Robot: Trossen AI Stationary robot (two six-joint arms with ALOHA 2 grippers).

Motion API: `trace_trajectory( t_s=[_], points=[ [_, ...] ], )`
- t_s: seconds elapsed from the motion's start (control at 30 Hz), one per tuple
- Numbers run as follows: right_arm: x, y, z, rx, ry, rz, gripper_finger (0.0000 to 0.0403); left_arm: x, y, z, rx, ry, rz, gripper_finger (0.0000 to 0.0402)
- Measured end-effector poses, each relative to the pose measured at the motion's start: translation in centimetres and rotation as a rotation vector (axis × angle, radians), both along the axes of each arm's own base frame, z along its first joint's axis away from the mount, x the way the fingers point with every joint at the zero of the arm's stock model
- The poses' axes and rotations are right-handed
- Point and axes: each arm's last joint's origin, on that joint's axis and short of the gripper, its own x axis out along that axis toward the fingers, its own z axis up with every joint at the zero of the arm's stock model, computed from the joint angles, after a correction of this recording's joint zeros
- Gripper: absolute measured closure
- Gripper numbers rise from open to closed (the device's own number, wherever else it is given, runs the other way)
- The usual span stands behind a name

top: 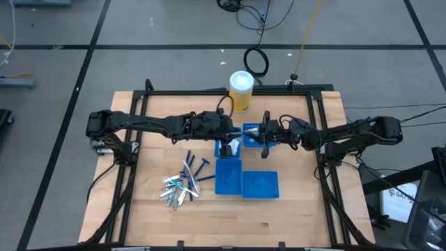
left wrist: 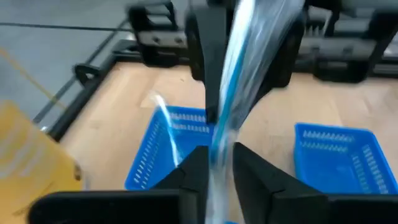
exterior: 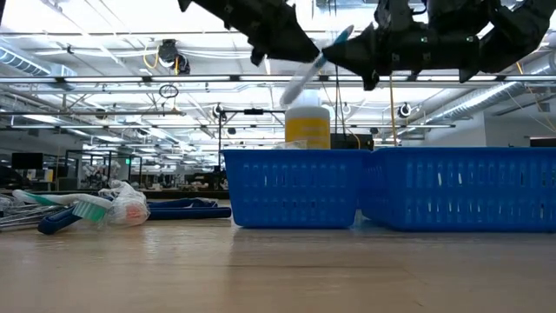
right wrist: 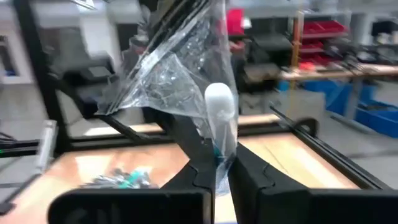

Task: Pick & Place Travel size toiletries
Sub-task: Put the blue toothbrush into the top right blue bin

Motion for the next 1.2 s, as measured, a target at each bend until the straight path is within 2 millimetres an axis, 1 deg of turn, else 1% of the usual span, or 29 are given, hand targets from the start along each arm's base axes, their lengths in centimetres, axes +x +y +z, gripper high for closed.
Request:
trace_trajectory(
  t_s=[0.13, 0.3, 0.37, 0.43, 0.53, 0.6, 0.67, 0.77, 0.87, 1.07, 1.2],
  points=[
    [-0.3, -0.4, -0.1, 0.006, 0.040, -0.042, 0.0390, -0.9, -0.2, 1.7, 0.039, -0.051, 0.065, 0.0282],
    [-1.4, -0.9, 0.1, 0.021, 0.129, -0.071, 0.0390, -1.9, -0.4, 2.4, 0.095, -0.016, 0.070, 0.0246],
    [-1.9, -1.1, 0.8, 0.033, 0.181, -0.108, 0.0390, -2.3, -0.4, 2.3, 0.099, 0.026, 0.077, 0.0237],
    [-2.3, -1.3, 2.0, 0.046, 0.262, -0.142, 0.0390, -2.6, -0.4, 1.8, 0.092, 0.083, 0.097, 0.0231],
    [-2.6, -1.4, 3.9, 0.063, 0.442, -0.181, 0.0390, -2.7, -0.2, 0.6, 0.079, 0.172, 0.159, 0.0228],
    [-2.7, -1.5, 4.6, 0.074, 0.591, -0.209, 0.0390, -3.0, -0.1, 0.0, 0.081, 0.225, 0.210, 0.0227],
    [-2.6, -1.6, 5.0, 0.097, 0.719, -0.225, 0.0390, -3.0, 0.2, -0.3, 0.082, 0.241, 0.267, 0.0227],
    [-2.4, -1.6, 4.4, 0.134, 0.895, -0.231, 0.0390, -3.3, 0.4, -0.7, 0.088, 0.276, 0.334, 0.0227],
    [-2.1, -1.7, 3.5, 0.153, 0.980, -0.234, 0.0390, -3.5, 0.6, -0.8, 0.083, 0.286, 0.361, 0.0227],
    [-1.9, -2.1, 2.2, 0.173, 1.087, -0.284, 0.0389, -3.6, 0.6, -0.9, 0.087, 0.312, 0.369, 0.0227],
    [-1.8, -2.4, 1.8, 0.179, 1.104, -0.311, 0.0374, -3.7, 0.6, -1.0, 0.088, 0.325, 0.368, 0.0227]
  ],
)
